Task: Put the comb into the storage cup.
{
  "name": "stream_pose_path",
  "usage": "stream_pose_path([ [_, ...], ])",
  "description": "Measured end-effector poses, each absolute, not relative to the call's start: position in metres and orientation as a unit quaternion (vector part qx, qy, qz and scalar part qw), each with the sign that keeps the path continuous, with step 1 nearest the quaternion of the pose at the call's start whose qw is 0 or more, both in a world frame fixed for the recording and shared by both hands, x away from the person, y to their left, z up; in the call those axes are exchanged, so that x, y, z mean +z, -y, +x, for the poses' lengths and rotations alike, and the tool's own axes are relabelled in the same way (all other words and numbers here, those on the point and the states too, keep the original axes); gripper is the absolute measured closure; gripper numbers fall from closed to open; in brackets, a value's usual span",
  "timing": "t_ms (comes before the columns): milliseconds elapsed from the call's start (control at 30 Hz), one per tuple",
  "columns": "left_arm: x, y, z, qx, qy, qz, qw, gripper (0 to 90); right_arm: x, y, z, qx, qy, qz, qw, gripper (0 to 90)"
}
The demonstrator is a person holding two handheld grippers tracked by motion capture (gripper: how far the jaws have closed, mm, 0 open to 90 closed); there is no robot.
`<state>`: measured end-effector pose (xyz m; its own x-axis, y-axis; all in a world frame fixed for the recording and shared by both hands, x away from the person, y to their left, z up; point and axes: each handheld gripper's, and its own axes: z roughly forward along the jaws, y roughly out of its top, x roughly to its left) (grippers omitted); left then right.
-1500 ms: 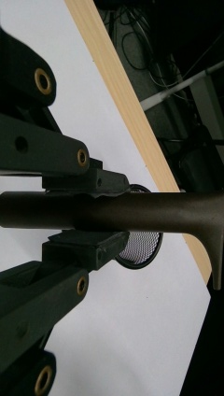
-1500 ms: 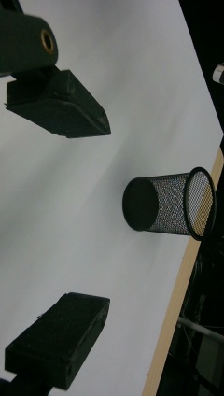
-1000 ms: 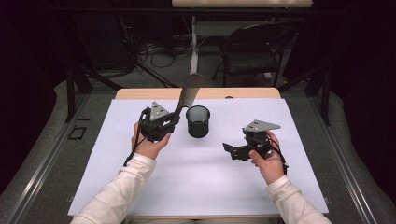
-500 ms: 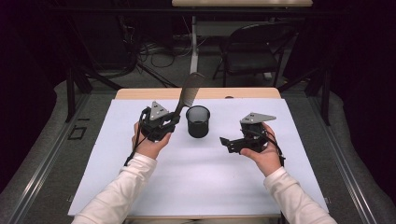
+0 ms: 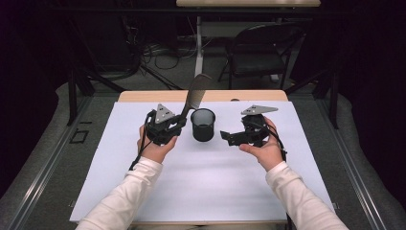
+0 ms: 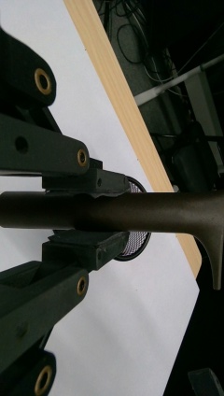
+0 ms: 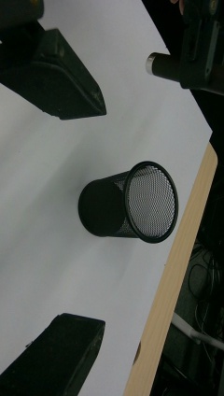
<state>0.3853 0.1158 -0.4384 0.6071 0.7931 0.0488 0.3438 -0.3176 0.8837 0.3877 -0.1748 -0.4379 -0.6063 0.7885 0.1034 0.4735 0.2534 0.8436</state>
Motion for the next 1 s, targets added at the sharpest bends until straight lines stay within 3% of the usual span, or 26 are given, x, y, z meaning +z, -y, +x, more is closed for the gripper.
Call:
stream_pose_path([
  [1000, -0.444, -0.110, 0.387, 0.246, -0.368, 0.771, 0.457, 72.7, -0.424, 0.154, 0.408, 0.499, -0.757, 0.406, 0.115, 14.4],
])
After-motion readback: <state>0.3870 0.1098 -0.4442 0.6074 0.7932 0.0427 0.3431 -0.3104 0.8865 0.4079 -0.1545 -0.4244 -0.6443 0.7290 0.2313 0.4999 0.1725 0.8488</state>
